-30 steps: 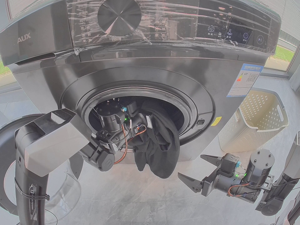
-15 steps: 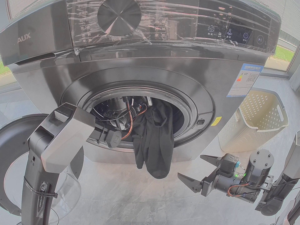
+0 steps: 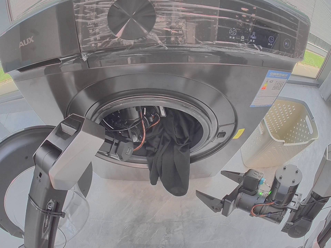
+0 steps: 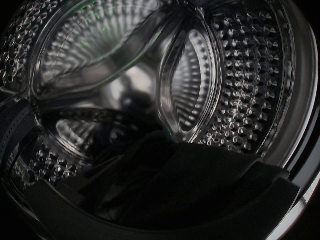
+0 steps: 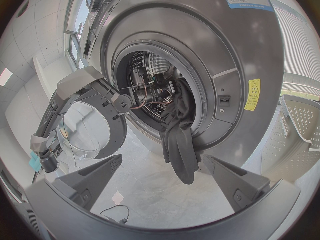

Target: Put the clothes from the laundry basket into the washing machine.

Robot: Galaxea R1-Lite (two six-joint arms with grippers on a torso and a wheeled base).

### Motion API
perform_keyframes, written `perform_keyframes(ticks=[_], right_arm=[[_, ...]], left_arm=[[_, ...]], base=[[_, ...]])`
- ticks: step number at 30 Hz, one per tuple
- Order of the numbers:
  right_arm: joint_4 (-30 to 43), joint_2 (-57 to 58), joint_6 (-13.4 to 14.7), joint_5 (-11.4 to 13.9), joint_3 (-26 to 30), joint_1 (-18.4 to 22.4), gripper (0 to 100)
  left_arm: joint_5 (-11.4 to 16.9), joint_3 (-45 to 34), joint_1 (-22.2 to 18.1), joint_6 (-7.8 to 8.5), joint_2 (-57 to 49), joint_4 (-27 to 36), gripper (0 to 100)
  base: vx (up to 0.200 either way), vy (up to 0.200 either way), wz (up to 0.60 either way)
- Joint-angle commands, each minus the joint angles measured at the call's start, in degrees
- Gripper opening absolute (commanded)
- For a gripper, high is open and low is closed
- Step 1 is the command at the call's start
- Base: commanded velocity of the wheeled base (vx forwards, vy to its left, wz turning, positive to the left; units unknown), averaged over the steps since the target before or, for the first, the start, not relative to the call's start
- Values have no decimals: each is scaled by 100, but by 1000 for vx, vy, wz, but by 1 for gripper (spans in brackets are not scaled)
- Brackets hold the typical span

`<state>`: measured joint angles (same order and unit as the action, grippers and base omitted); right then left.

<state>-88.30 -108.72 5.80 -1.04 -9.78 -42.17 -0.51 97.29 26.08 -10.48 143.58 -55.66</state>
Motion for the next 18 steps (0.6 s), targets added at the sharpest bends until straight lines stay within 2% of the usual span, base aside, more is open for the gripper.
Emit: perform_keyframes(ticks=[1, 8, 12, 18], right_arm=[[-3, -1, 0, -2, -7, -2, 100], [-3, 17, 0, -2, -7, -2, 100], [-3, 26, 0, -2, -7, -2, 100], [-3, 26, -9, -2, -24, -2, 100]], left_arm=[[-2, -422, 73, -15, -234, 161, 100], [95, -1081, 223, -6, -621, 600, 100], [376, -1705, 390, 38, -744, 846, 100], [385, -1731, 442, 90, -463, 873, 100]], base=[[0, 0, 0], [0, 0, 0], [0, 0, 0], [0, 0, 0]])
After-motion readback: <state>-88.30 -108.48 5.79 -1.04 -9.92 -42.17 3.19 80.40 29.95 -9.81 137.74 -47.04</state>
